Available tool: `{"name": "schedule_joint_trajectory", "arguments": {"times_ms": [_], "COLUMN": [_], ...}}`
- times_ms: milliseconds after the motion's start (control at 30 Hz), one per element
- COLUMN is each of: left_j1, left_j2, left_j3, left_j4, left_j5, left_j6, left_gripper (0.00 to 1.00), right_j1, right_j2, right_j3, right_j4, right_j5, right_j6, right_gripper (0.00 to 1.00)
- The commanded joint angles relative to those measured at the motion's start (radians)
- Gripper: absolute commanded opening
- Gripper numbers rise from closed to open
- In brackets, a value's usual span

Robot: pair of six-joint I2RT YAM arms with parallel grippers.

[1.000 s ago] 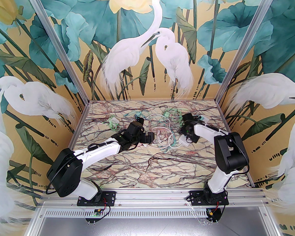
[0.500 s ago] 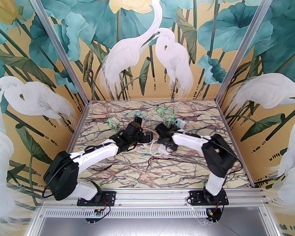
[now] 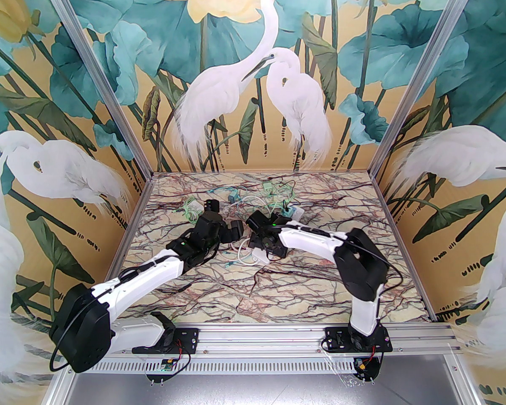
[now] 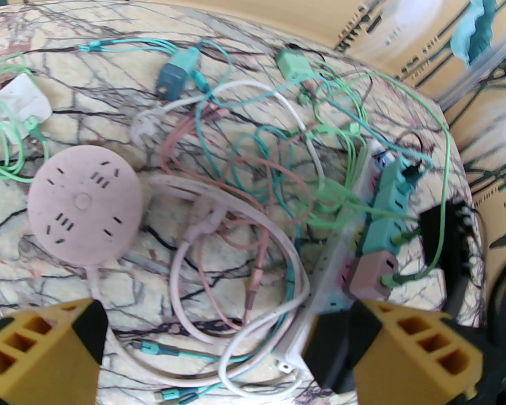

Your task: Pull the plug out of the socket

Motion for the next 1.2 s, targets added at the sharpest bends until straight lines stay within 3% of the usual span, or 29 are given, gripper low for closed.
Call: {"name": "schedule_joint_trajectory", "arguments": {"times_ms": [0,233,300,433,600,933,1167], "left_j1": [0.003,-0.015,-0.041,-0.084,-0.13,-0.226,-0.249], "left_j2": [-0.01,0.02,0.028,0.085,0.193,0.353,0.451], "left_j3": [-0.014,-0.028,-0.031,0.003,0.086,0.2,0.266], "left_j4": [0.036,0.137,0.175,0.2,0.158,0.121,0.104], "left_j5": [-0.001,0.095,0.109,0.141,0.139,0.104,0.097], "left_j6": [0.0,0.052,0.083,0.117,0.132,0.178,0.224], "left_gripper": [1.0,0.99,0.95,0.88,0.83,0.76,0.68], "right_j1": [-0.02,-0.159,-0.221,-0.385,-0.55,-0.568,-0.563], "right_j2": [-0.128,-0.33,-0.383,-0.438,-0.39,-0.196,-0.106], "right_j3": [0.004,-0.132,-0.201,-0.349,-0.509,-0.635,-0.698], "right_j4": [-0.007,0.084,0.153,0.33,0.602,0.931,1.129], "right_j5": [0.036,-0.036,-0.093,-0.319,-0.629,-0.766,-0.805], "right_j6": [-0.128,-0.282,-0.311,-0.314,-0.246,-0.116,-0.036], "right_gripper": [1.0,1.0,1.0,0.99,0.89,0.53,0.51]}}
